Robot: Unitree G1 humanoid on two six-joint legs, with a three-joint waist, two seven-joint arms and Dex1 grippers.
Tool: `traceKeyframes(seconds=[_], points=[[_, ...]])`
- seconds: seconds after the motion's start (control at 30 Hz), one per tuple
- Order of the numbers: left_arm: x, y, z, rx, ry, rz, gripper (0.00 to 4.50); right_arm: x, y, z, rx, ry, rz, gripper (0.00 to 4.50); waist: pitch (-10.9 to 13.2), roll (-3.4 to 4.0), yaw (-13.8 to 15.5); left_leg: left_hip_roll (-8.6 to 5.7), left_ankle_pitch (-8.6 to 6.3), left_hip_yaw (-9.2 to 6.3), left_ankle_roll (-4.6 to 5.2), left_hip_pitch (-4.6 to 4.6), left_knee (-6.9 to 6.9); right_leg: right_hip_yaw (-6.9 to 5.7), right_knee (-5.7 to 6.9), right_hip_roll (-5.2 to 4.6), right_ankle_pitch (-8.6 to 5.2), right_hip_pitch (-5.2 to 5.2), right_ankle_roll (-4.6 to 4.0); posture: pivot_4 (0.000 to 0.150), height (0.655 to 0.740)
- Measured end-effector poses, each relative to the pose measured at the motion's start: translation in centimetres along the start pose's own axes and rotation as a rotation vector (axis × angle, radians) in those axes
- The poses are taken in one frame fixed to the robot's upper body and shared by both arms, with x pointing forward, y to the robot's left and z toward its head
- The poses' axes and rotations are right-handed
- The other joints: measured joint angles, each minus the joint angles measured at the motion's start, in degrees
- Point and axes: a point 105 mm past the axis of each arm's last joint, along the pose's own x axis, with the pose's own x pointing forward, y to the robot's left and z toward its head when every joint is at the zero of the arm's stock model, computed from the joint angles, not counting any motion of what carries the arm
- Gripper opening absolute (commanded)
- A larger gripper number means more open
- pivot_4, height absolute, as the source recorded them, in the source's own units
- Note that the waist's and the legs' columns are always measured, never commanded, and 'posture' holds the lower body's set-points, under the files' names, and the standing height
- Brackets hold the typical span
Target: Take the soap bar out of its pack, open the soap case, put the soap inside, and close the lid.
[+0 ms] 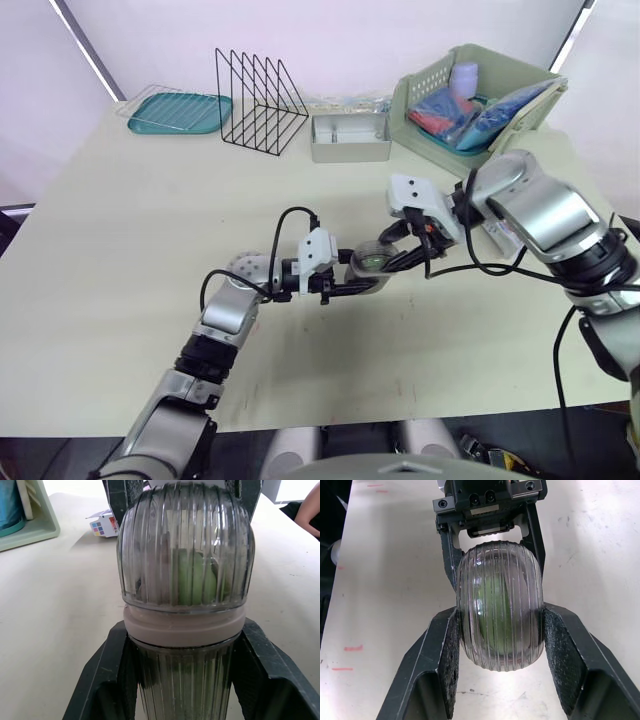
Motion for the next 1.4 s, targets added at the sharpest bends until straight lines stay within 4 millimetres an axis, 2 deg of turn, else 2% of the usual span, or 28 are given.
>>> traceKeyframes(seconds=[0.5, 0.63, 0.73, 1.4], points=[[-0.3, 0.3, -0.2, -0.034, -0.04, 0.007, 1.9, -0.3, 0.1, 0.7, -0.045, -0.007, -0.04, 1.84, 0.1, 0.03, 0.2, 0.01, 0.0, -0.1, 0.0, -0.16, 0.01, -0.06, -0.02, -0.04, 0.0, -0.08, 0.0, 0.15, 0.74], [0.1, 0.2, 0.2, -0.009, -0.075, 0.005, 1.9, -0.8, 0.3, 0.9, -0.05, 0.012, -0.052, 1.84, 0.3, 0.08, 0.3, -0.02, 0.0, -0.13, -0.01, -0.52, 0.05, -0.08, -0.05, -0.11, 0.01, -0.42, -0.01, 0.15, 0.74], [0.3, 0.1, 0.4, 0.013, -0.098, 0.007, 1.9, -1.2, 0.5, 1.1, -0.049, 0.027, -0.054, 1.84, 0.3, 0.09, 0.3, -0.06, 0.09, -0.15, -0.16, -1.22, 0.21, -0.08, 0.09, -0.15, 0.02, -1.08, -0.01, 0.15, 0.74], [0.6, -0.6, -0.1, -0.027, -0.173, 0.045, 1.9, -1.0, 0.7, 1.3, -0.065, 0.066, -0.049, 1.84, 0.3, 0.1, 0.3, -0.25, 0.02, -0.15, -0.02, -1.2, 0.19, -0.07, 0.13, -0.22, 0.02, -1.11, -0.01, 0.15, 0.74]])
